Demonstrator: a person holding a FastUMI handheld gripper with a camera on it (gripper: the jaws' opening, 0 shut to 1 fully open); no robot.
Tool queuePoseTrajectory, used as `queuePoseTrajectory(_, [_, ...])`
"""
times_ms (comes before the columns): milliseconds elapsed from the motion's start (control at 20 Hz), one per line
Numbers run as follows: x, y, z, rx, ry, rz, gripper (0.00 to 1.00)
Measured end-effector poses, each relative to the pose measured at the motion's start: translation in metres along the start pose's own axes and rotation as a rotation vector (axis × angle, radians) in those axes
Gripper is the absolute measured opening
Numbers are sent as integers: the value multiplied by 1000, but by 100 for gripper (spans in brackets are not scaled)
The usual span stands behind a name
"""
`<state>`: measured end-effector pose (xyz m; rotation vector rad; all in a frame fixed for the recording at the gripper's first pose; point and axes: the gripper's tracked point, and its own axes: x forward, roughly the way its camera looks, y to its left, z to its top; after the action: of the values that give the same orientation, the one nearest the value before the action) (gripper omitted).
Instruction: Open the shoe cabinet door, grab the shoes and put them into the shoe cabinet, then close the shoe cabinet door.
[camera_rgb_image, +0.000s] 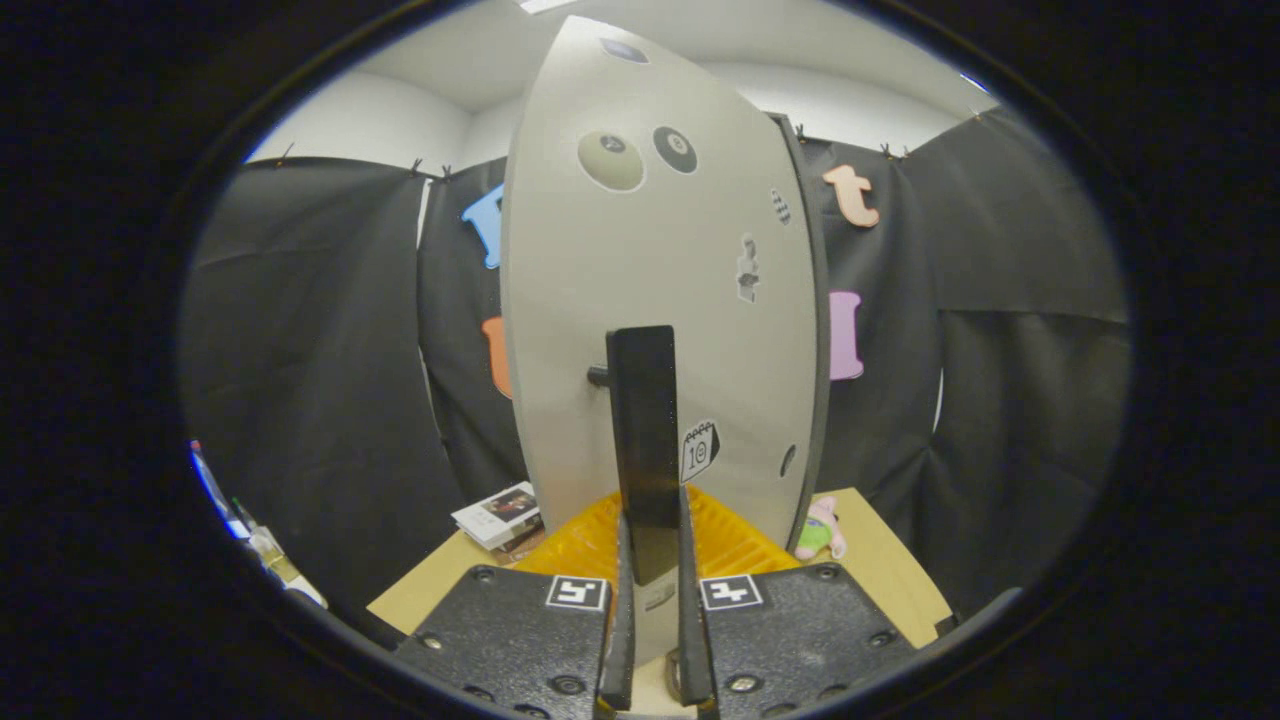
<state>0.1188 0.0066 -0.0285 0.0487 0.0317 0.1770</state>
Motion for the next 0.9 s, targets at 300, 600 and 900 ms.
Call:
queuePoseTrajectory(300, [-43, -73, 0, 18, -13, -102, 15])
queuePoseTrajectory(600, [-57, -135, 4, -29, -25, -105, 6])
queuePoseTrajectory(900, [-61, -177, 7, -26, -8, -68, 4])
